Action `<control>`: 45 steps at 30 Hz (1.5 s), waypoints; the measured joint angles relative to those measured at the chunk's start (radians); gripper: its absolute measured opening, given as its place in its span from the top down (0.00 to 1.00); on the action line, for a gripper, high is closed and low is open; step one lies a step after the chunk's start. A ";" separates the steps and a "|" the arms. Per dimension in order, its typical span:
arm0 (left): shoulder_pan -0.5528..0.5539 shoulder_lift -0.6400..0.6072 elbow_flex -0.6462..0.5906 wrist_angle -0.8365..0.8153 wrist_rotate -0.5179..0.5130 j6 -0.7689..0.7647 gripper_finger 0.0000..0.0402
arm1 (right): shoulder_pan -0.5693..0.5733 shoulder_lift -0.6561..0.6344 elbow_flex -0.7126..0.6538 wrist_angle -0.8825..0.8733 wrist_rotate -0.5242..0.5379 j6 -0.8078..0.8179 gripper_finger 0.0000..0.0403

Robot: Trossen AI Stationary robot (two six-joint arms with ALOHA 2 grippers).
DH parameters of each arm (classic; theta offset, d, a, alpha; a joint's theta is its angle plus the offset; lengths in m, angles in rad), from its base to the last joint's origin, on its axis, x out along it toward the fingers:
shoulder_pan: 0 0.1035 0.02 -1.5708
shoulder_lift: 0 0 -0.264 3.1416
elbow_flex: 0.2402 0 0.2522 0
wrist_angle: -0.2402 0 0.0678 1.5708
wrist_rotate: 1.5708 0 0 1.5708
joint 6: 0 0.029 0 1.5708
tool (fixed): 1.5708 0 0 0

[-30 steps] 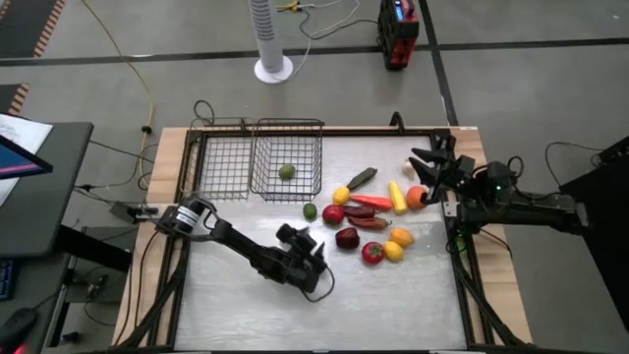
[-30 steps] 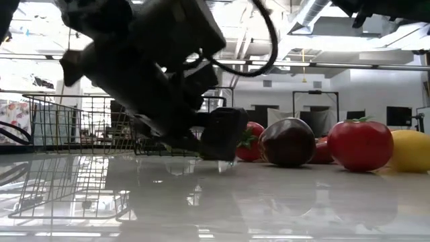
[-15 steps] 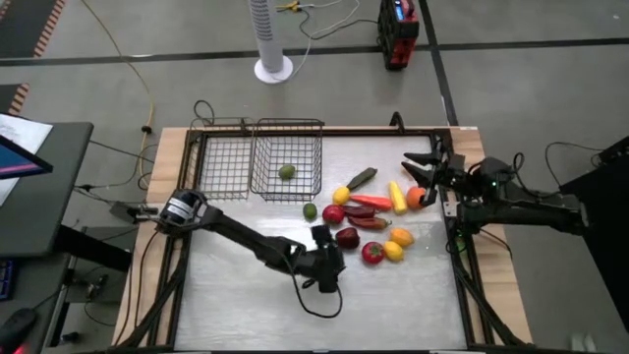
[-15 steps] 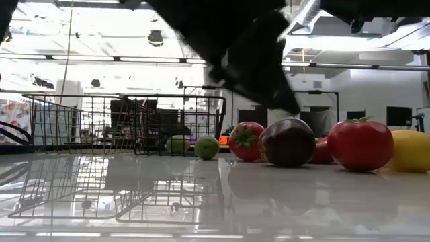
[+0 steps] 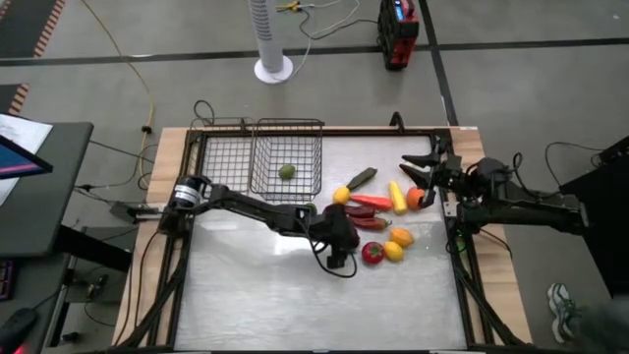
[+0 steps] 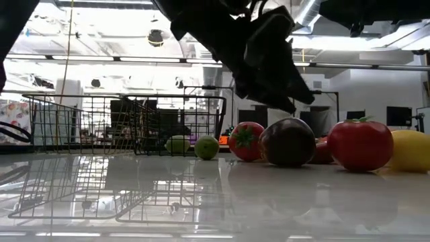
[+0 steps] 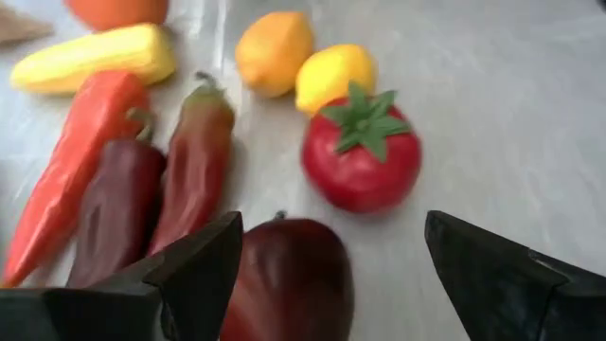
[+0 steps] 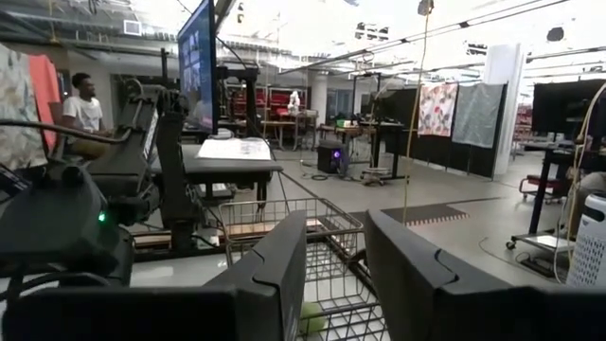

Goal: Sort produce into baskets
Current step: Put the red apple into the right wire basket

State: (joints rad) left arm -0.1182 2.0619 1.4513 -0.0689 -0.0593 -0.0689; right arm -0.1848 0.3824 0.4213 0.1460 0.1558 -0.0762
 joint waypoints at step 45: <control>-0.013 -0.135 0.134 -0.318 -0.215 0.096 0.27 | 0.001 0.000 0.000 -0.009 0.000 0.009 0.66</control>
State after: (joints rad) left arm -0.1312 1.9273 1.5848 -0.3871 -0.2743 0.0269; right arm -0.1837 0.3824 0.4213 0.1373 0.1559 -0.0674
